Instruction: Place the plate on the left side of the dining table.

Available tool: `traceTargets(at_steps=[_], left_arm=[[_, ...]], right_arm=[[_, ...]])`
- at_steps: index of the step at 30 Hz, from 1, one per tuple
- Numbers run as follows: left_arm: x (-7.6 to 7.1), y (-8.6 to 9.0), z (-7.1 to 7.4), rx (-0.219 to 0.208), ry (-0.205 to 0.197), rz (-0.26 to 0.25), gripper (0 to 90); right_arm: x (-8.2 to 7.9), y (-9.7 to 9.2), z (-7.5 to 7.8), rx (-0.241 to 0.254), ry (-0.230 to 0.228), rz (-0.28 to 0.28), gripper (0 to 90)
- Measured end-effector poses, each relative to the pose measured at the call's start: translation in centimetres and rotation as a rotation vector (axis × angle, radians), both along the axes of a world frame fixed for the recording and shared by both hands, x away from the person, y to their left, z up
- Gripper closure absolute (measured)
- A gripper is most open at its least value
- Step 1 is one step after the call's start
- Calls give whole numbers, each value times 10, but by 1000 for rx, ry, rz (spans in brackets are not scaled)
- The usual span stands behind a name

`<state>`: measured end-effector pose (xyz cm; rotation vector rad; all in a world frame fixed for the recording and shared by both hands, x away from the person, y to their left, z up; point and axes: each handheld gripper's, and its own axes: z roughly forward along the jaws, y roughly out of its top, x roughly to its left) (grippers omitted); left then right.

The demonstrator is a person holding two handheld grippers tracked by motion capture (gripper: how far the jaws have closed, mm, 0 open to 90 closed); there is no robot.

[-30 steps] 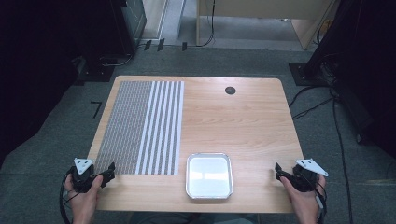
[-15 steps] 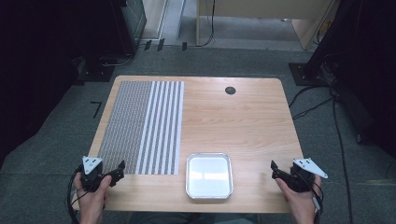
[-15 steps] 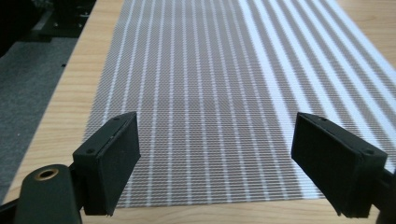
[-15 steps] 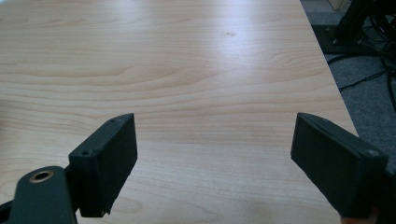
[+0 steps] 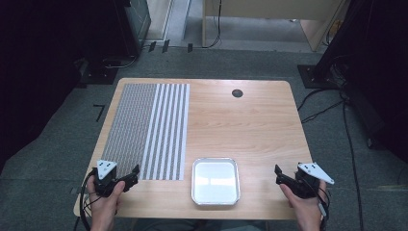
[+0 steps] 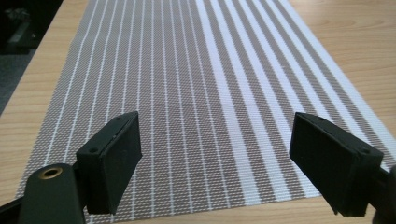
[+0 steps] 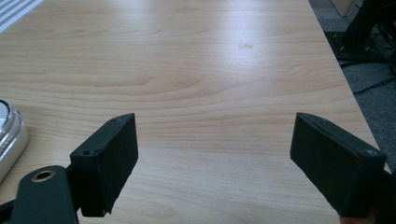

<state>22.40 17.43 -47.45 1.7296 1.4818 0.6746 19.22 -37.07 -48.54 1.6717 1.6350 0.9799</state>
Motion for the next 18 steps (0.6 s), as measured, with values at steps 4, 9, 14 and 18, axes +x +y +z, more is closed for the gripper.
traceTargets(at_steps=[4,9,14,18], left_arm=[[0,-6,2,0,-4,-14,168],[0,-18,7,-5,-1,-35,168],[1,-28,9,-7,-3,-51,168],[2,-38,10,-1,-6,-68,168]], right_arm=[[-1,6,5,2,-14,2,194],[-1,14,11,17,-26,8,217],[0,18,13,22,-35,13,232],[1,23,17,24,-43,22,253]])
